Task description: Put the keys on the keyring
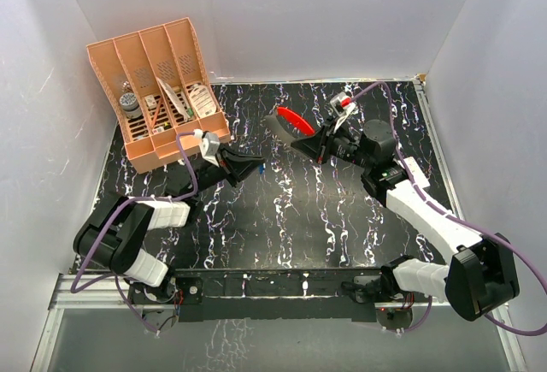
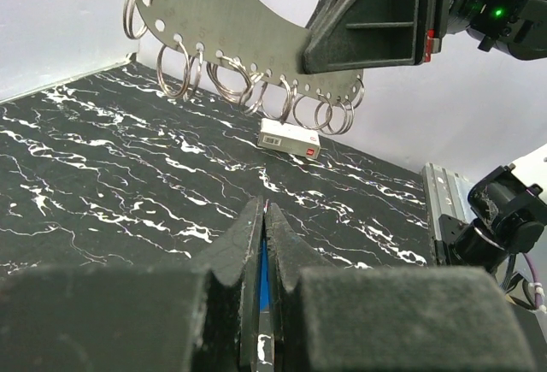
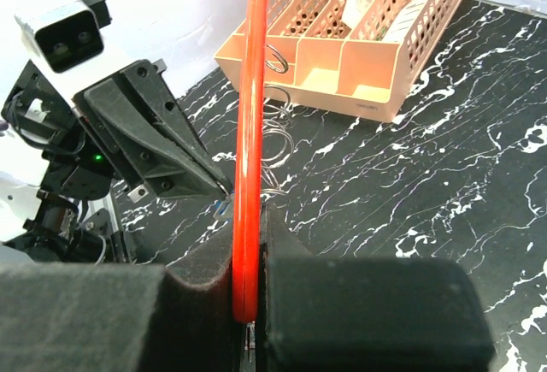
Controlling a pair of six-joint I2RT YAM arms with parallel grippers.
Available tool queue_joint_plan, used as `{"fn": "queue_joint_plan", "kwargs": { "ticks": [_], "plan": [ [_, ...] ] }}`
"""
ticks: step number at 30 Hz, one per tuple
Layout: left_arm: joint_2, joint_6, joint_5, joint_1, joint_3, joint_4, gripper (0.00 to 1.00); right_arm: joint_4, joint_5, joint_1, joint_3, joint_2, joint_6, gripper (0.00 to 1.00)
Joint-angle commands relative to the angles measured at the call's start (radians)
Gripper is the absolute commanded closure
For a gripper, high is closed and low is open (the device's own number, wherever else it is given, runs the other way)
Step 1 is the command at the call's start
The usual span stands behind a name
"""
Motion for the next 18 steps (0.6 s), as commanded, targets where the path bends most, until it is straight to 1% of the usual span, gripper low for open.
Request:
{"fn": "queue_joint_plan", "kwargs": {
  "ticks": [1,15,18],
  "plan": [
    [-0.001,0.000,0.039,0.004,0.048,0.202,1.00,0.125,-0.051,-0.008,0.001,-0.009,0.028,1.00],
    [-0.042,-0.004,0.010,0.004,0.021,0.196,1.00,0.131,-0.067,-0.007,-0.005,-0.012,0.039,1.00],
    [-0.052,-0.007,0.010,0.004,0.023,0.170,1.00,0.131,-0.067,-0.007,-0.004,-0.016,0.039,1.00]
  ]
}}
